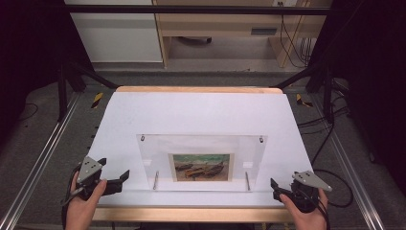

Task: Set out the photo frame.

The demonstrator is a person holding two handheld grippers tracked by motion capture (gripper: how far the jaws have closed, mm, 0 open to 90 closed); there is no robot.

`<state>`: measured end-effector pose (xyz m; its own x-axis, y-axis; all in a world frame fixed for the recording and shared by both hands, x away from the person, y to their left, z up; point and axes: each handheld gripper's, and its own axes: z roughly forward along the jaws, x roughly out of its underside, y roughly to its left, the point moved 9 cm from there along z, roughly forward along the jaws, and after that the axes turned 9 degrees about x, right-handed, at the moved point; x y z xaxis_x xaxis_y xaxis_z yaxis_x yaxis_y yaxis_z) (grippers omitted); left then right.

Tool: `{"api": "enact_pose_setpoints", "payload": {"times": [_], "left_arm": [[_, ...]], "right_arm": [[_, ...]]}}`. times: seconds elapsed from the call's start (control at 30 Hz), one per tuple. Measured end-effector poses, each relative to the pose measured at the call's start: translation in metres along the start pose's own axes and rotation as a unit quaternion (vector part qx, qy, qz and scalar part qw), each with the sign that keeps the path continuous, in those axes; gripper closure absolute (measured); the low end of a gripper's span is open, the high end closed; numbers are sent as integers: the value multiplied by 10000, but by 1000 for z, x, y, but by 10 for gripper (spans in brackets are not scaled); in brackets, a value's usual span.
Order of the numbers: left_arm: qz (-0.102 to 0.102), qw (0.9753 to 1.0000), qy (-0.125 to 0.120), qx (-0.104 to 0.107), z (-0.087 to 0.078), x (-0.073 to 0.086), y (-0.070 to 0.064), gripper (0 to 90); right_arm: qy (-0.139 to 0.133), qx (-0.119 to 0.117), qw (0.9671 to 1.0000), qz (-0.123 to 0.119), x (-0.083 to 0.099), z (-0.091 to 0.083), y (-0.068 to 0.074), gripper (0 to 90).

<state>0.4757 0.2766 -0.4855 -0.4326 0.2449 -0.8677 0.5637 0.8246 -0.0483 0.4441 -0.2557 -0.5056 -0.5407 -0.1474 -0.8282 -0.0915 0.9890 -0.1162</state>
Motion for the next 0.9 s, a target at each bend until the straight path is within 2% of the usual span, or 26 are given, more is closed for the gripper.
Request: {"api": "enact_pose_setpoints", "payload": {"times": [0.17,0.27,0.43,0.77,0.9], "left_arm": [[-5,10000,51,10,6,-1,8,46],[-121,9999,1,-7,10,-4,17,45],[-172,9998,-17,-33,17,-9,25,50],[-85,9999,92,-19,33,-17,29,53],[-64,9998,180,49,45,-20,28,53]], "right_arm": [[65,30,10000,-30,-6,11,-5,145],[90,-31,9999,-49,-10,17,-5,148],[69,-20,9999,-74,-19,26,-6,154],[25,-101,9999,-108,-35,43,-2,157],[20,-156,9999,-62,-40,50,-1,159]]}}
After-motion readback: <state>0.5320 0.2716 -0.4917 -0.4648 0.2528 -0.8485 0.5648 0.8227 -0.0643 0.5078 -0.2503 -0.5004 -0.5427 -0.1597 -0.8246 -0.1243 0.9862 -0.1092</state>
